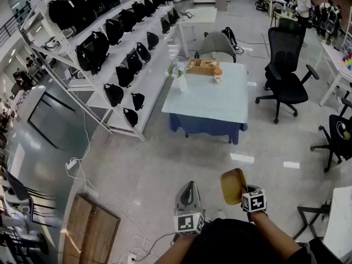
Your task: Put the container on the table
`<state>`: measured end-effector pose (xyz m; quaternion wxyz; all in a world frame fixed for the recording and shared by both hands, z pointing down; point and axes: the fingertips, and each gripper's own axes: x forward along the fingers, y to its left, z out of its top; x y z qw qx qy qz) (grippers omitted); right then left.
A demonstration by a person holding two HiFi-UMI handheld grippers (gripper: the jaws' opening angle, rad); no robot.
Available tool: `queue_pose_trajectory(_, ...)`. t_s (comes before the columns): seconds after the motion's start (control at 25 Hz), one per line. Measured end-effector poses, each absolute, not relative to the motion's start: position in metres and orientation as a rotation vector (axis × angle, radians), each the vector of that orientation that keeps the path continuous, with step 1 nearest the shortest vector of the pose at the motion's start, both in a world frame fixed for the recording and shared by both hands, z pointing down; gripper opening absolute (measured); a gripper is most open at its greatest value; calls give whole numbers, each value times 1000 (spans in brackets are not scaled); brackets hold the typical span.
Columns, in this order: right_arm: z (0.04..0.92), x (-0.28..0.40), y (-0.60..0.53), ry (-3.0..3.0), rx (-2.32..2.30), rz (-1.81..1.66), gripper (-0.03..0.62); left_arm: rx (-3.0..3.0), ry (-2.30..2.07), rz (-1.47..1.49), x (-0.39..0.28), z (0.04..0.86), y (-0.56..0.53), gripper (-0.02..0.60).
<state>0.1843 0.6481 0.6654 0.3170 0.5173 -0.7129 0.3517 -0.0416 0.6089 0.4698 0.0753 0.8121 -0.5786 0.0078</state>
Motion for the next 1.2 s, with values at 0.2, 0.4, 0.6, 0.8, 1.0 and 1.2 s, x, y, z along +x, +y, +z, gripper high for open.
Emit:
queue_pose_trajectory(0.2, 668, 191, 649, -1873, 1364, 900, 0, 2405, -1750, 43, -41, 474, 613, 12)
queue_pose_trajectory(0.4, 666, 196, 649, -1893, 1357, 880, 0, 2396, -1750, 34, -39, 473, 615, 12)
queue_pose_trajectory(0.6, 665, 198, 651, -1909, 1362, 869, 0, 2388, -1778, 28, -38, 469, 616, 12)
queue_pose_trajectory(0.8, 670, 196, 653, -1911, 1355, 896, 0, 2371, -1809, 35, -44, 464, 618, 12)
queue_pose_trajectory(1.0, 682, 187, 642, -1899, 1343, 922, 0, 2359, -1826, 46, -56, 472, 609, 12)
queue_pose_trajectory(1.2, 680, 168, 623, -1900, 1309, 917, 0, 2331, -1825, 63, -75, 482, 590, 12)
